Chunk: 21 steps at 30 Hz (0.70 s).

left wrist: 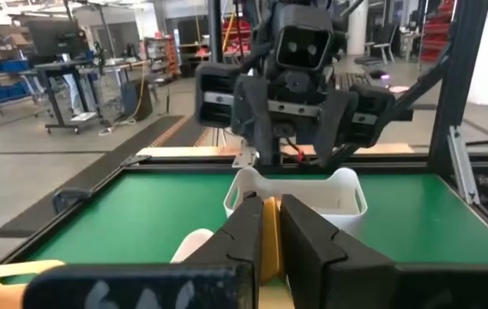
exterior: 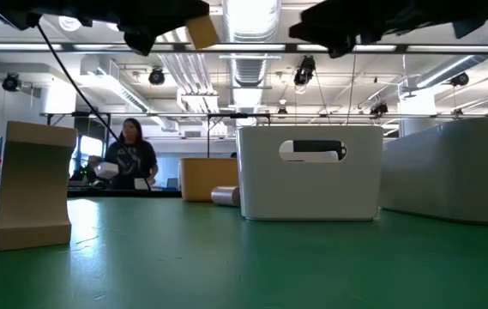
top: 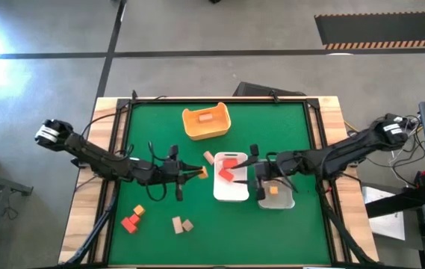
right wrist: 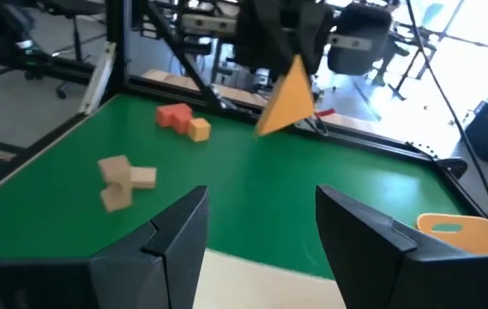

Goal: Sort & place blocks by color
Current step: Put the yellow block into the gray bin

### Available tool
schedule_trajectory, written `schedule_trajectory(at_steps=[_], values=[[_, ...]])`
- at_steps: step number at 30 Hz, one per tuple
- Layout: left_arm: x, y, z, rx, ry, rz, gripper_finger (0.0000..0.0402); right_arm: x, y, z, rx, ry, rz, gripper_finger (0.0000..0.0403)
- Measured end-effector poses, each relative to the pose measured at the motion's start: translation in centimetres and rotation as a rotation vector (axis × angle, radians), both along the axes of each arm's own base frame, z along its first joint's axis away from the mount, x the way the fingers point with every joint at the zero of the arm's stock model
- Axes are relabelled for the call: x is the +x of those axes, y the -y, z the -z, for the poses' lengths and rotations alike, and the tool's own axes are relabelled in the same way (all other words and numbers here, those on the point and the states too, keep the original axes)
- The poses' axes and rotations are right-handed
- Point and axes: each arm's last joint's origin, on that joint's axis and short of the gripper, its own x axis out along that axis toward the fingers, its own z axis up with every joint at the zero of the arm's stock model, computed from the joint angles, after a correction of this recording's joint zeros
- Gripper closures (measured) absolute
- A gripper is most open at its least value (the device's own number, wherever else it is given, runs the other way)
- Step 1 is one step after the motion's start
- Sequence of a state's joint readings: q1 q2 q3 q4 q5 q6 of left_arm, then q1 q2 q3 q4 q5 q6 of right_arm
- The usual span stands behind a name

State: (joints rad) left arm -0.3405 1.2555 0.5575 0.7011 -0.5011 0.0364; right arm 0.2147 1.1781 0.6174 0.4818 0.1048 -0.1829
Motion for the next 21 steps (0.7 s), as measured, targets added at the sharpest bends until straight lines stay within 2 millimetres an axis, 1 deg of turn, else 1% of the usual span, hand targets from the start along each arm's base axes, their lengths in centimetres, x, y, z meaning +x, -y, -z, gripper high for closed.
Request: schedule_trajectory(at_steps=[4, 9, 14, 17, 21], values=[[0.3, 0.1, 0.4, 0.002, -0.009, 0.000, 0.0386, 2.0, -0.1, 0.0, -0.001, 0.002, 0.012, 0.0181], [0.8, 0.3, 0.6, 0.000, 0.016, -0.001, 0.0386, 4.6, 0.1, -0.5, 0.039, 0.003, 0.043, 0.0128], [1.2, 0.4, 0.6, 0.009, 0.035, -0.008, 0.0386, 6.8, 0.6, -0.3, 0.066, -0.033, 0.076, 0.0081], [1.5, 0.4, 0.5, 0.033, 0.029, -0.034, 0.0386, 7.9, 0.5, -0.4, 0.067, -0.059, 0.078, 0.0069], [1.7, 0.4, 0.3, 0.067, 0.025, -0.035, 0.0386, 9.3, 0.3, -0.8, 0.072, -0.080, 0.080, 0.0069]])
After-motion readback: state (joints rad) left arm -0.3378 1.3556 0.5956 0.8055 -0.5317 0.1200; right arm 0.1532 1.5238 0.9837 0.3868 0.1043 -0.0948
